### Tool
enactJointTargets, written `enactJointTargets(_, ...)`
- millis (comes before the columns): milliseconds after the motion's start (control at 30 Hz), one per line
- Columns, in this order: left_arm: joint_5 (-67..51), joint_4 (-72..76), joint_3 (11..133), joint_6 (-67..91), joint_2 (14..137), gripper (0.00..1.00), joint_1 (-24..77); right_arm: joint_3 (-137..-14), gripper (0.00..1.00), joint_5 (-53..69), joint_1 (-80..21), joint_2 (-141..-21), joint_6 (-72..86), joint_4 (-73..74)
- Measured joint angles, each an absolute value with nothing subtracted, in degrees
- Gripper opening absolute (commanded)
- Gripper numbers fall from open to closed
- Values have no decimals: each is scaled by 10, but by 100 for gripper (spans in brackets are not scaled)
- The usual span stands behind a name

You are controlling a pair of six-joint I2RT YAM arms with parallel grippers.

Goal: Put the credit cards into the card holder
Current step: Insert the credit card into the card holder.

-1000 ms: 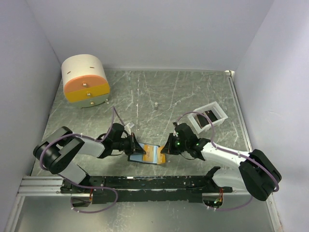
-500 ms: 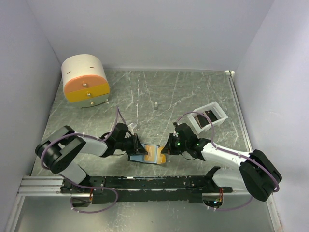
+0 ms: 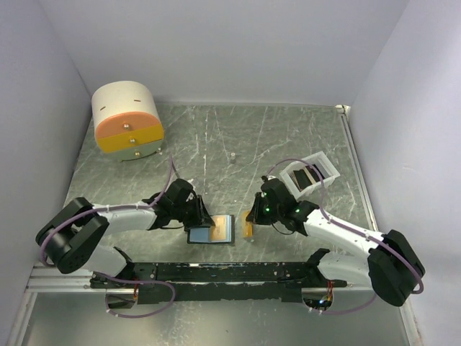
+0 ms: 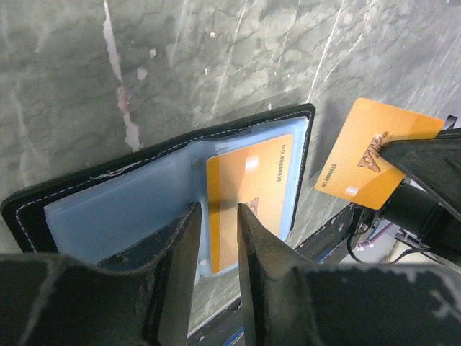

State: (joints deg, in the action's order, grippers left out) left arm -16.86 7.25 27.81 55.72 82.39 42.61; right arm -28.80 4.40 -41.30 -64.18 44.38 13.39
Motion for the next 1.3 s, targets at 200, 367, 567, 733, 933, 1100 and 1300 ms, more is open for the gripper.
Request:
enactJointTargets(200, -151, 5, 290, 549, 781, 40, 426, -293, 0, 53, -413, -617, 456, 138)
enactJointTargets(367, -149, -46, 333, 538, 759, 42, 426, -293, 0, 74, -413, -600, 486, 112)
enactJointTargets(567, -96, -129, 364, 522, 715, 44, 426, -288, 0, 98, -422, -603, 530, 52)
enactJointTargets(733, -19, -219, 391, 505, 686, 48, 426, -300, 0, 96, -460, -649, 566, 20)
enactJointTargets(933, 29, -288, 386, 501, 674, 50, 426, -336, 0, 91, -507, -729, 582, -15)
enactJointTargets(1100, 36, -298, 353, 508, 671, 48, 425, -389, 0, 81, -542, -805, 582, -20)
enactJointTargets(1300, 36, -294, 321, 515, 671, 44, 425, -435, 0, 60, -567, -865, 581, -11)
